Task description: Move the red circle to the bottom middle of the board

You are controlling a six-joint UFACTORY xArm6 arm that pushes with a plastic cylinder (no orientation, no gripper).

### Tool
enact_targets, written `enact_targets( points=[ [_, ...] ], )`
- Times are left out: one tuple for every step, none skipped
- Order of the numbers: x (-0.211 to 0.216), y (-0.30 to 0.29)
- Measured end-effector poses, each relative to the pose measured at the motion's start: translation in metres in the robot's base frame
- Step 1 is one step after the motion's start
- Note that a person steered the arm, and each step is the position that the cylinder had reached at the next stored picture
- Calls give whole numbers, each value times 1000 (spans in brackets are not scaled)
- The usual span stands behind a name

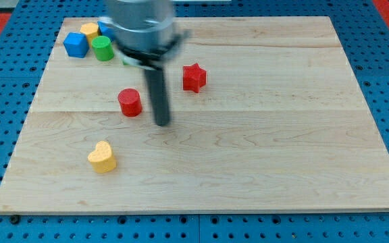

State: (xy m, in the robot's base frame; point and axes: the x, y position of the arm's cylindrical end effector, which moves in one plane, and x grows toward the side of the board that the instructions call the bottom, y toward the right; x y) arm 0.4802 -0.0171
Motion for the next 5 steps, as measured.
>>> enact_targets(
  points=[
    [66, -16],
    [96, -60],
    [85, -113],
    [74, -151],
    [86, -107]
  ],
)
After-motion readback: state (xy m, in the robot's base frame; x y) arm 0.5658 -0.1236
